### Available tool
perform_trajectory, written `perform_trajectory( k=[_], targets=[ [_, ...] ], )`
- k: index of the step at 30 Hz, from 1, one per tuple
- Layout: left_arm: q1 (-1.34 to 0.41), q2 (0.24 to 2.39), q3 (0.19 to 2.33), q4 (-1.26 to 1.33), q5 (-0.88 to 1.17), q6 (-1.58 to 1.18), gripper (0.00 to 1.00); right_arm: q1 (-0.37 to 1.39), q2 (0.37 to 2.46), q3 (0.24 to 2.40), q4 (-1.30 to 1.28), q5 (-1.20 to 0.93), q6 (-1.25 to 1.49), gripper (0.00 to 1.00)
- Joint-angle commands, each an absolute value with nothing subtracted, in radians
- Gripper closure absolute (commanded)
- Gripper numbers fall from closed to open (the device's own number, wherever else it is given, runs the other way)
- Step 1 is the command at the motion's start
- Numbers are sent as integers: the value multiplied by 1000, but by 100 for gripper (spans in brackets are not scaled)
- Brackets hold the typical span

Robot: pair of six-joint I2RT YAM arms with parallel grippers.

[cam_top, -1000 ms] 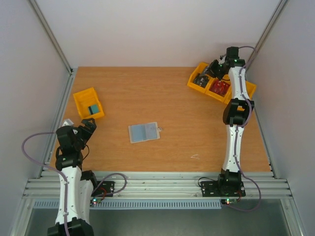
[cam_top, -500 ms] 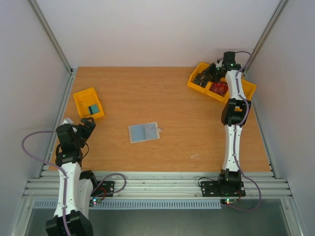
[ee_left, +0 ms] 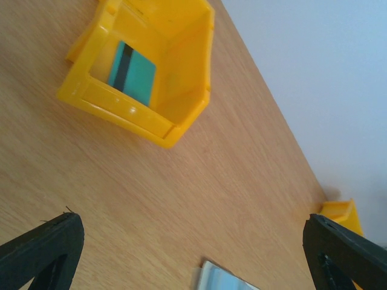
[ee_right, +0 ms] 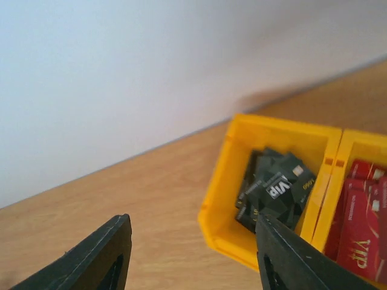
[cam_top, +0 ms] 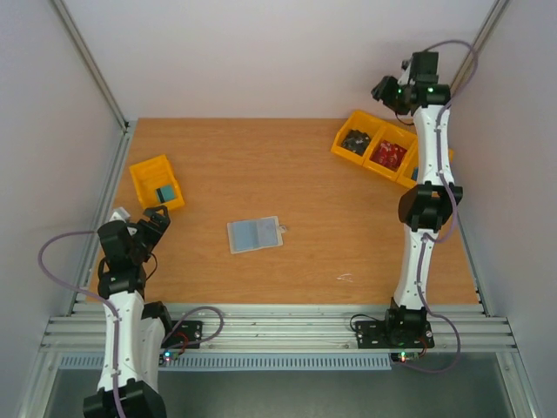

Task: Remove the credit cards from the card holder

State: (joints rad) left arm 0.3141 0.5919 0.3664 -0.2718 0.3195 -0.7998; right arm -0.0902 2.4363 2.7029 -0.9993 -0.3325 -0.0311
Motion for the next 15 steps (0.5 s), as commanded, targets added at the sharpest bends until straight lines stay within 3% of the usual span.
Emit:
perform_trajectory(
  k=[1,4,8,12,15],
  targets=[
    [319,573,385,-194,415,-793,0,-6,2245,2673,-1105,-265,-164,43],
    [313,586,378,-151,466,-828,1,133,2138,2545,-1175,-268,-222,41],
    [213,694,362,-89,467,-862,1,334,1974,2144,-1107,-311,-246,38],
    [52,815,375,-76,471,-767,1,506,1932,1923,-1066,-330,-230,36],
    [29,923,347,-57,461,-803,1,559,1933,1815,-1036,-363,-168,33]
  ],
)
